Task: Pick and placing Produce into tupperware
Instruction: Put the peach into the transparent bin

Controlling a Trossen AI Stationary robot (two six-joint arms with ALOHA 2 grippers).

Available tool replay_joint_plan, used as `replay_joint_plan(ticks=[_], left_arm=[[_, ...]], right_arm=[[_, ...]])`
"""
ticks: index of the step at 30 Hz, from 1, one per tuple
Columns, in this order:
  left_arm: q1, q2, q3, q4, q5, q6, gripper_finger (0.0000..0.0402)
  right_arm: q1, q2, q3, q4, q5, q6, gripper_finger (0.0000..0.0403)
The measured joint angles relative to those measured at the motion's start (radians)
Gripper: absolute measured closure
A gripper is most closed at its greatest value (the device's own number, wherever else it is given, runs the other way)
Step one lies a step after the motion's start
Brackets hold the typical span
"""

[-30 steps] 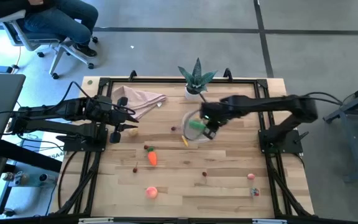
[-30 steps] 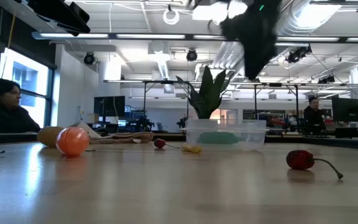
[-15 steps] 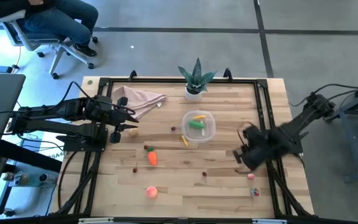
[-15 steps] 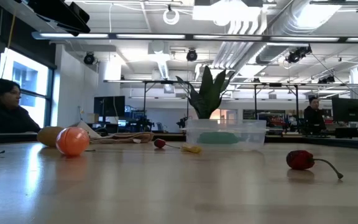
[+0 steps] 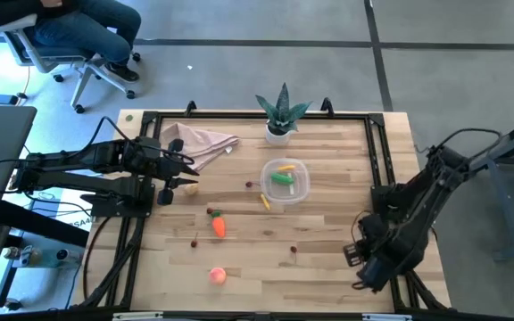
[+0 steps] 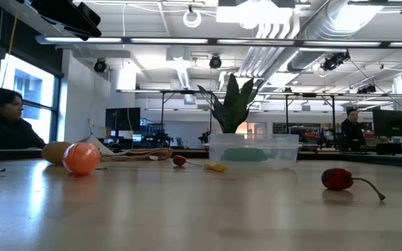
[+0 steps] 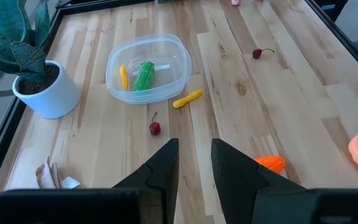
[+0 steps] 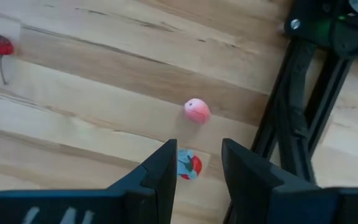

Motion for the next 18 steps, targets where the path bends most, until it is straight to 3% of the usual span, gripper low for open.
replay_joint_plan(ticks=[12, 18], left_arm=[[0.000, 0.000, 0.000, 0.000, 0.000, 0.000, 0.0318], [0.000, 0.000, 0.000, 0.000, 0.000, 0.000, 0.0318]], right_arm=[[0.000, 0.116, -0.002, 0.140, -0.056, 0.024, 0.0284], [-0.056, 0.052, -0.197, 0.380, -0.038, -0.041, 0.0284]])
